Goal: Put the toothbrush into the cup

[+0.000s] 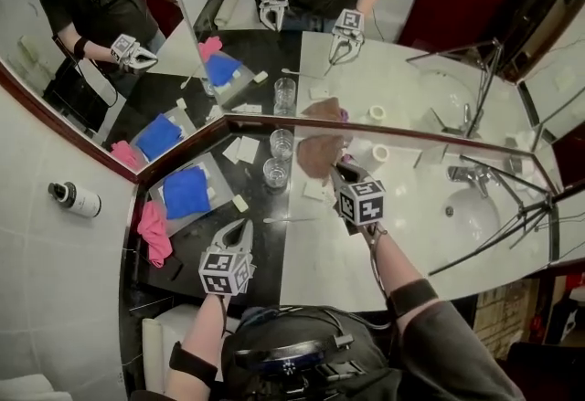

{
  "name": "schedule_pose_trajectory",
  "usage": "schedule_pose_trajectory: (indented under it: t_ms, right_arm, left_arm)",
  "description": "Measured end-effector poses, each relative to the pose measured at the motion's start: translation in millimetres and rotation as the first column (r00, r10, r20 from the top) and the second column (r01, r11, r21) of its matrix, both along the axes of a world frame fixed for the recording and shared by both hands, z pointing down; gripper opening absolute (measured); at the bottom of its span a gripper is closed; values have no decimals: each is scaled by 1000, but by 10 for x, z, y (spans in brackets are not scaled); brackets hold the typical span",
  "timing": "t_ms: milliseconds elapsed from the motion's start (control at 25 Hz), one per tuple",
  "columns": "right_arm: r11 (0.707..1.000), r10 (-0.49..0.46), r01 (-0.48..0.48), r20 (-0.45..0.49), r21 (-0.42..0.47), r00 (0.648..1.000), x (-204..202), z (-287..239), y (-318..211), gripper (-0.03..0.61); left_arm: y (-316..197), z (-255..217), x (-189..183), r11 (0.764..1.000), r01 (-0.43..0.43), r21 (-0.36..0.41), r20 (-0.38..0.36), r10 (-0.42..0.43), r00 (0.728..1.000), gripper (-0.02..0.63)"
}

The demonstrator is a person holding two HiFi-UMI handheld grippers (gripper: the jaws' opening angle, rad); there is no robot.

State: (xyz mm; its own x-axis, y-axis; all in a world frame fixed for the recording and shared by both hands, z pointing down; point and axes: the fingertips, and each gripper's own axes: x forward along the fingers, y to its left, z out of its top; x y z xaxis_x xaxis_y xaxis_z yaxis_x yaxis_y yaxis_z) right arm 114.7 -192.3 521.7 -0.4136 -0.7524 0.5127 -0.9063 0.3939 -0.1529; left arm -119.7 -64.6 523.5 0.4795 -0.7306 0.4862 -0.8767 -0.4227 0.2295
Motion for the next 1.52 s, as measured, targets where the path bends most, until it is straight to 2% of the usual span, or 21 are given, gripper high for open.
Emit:
schedule_pose_trajectory:
  t_ms: [80,200,280,360,480,720,920,1120,1200,1280,1520]
  right_arm:
    - [1000,-8,8,-38,-19,999,85,47,135,55]
    - [997,-65,58,-144,-49,987,91,105,359,55]
    - [989,-142,129,-244,-66,959,18,165,511,55]
    - [972,-234,215,-340,-93,911,-83,291,660,54]
    - [932,-362,335,-447,-140,818,-272,444,897,54]
    - [816,-552,522,-605,-249,574,-607,684,1258,54]
    - [726,-638,594,-661,-346,395,-844,906,1450,54]
    - [654,-688,608,-688,-450,230,-1020,1174,1563,54]
    - [635,-703,601,-685,-485,190,-1077,1278,1595,54]
    - [623,-715,589,-680,-515,163,-1131,1374,1613,54]
    - [586,-752,573,-648,-573,121,-1329,1656,1637,54]
  left_arm:
    - [-13,-2,48,1000,-7,1,-7,7,1000,2]
    - [6,41,93,1000,-18,-6,-9,18,1000,2]
    - [20,88,95,1000,-19,-14,-8,19,1000,2]
    - [39,125,74,1000,-13,-22,-5,13,1000,2]
    - [102,151,33,999,3,-34,-6,-3,1000,2]
    - [252,217,-50,998,31,-49,-11,-32,999,2]
    - [397,294,-184,995,70,-66,-18,-71,997,2]
    - [519,363,-359,990,115,-78,-26,-117,993,2]
    - [566,382,-439,988,131,-82,-27,-134,991,2]
    - [606,397,-518,986,145,-85,-26,-147,989,2]
    - [684,447,-749,979,181,-96,-24,-184,983,2]
